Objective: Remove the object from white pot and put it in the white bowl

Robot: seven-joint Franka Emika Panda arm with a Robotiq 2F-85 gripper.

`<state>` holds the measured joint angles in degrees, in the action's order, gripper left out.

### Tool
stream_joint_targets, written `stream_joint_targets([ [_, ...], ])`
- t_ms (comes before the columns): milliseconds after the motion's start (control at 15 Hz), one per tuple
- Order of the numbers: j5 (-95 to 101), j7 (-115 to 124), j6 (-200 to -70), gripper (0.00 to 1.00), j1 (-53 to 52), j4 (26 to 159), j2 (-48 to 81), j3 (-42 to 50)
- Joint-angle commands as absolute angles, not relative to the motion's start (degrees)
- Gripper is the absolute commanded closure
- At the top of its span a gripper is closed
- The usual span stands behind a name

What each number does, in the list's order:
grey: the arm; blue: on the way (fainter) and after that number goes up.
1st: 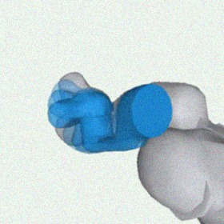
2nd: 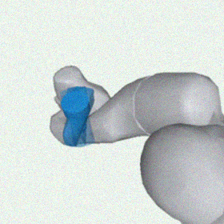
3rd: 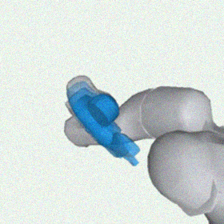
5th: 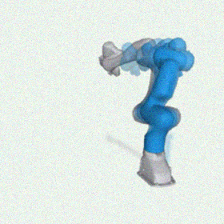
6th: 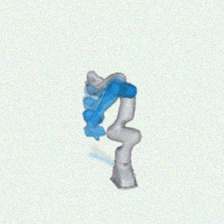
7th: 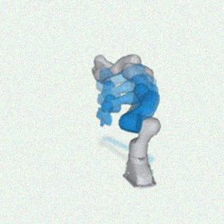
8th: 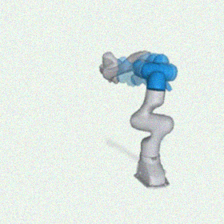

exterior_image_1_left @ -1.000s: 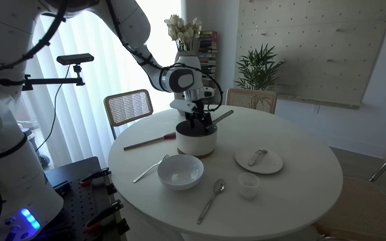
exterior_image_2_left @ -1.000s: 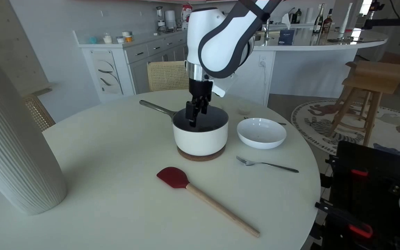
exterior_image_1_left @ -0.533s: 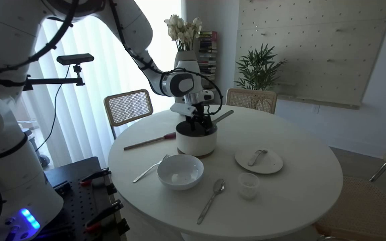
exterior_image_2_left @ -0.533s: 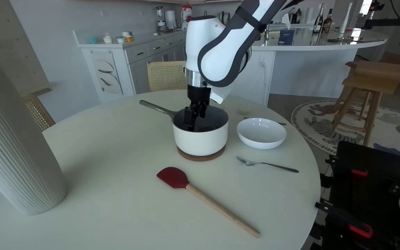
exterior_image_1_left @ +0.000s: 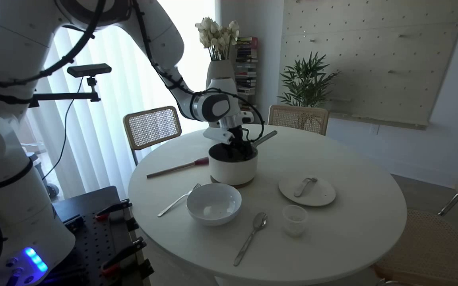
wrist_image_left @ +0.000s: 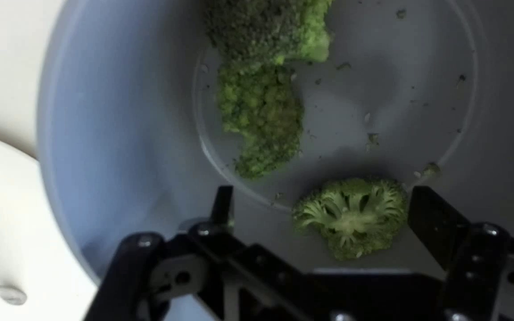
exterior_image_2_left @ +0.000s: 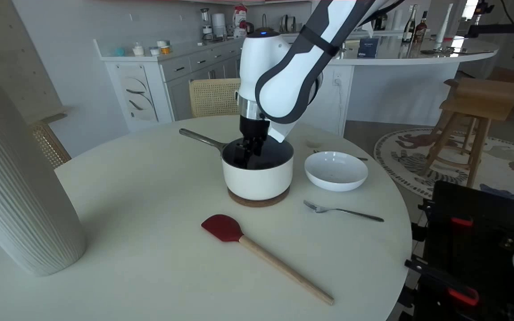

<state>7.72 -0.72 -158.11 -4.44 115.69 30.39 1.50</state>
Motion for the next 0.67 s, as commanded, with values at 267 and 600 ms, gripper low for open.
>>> stream_joint_targets([
  [267,7.66,-0.58,-160.86,0.0,-4.49,113.62,33.02,1.45],
  [600,7.69,-1.28,-163.04,0.0,-4.36,112.93,34.25,0.97],
])
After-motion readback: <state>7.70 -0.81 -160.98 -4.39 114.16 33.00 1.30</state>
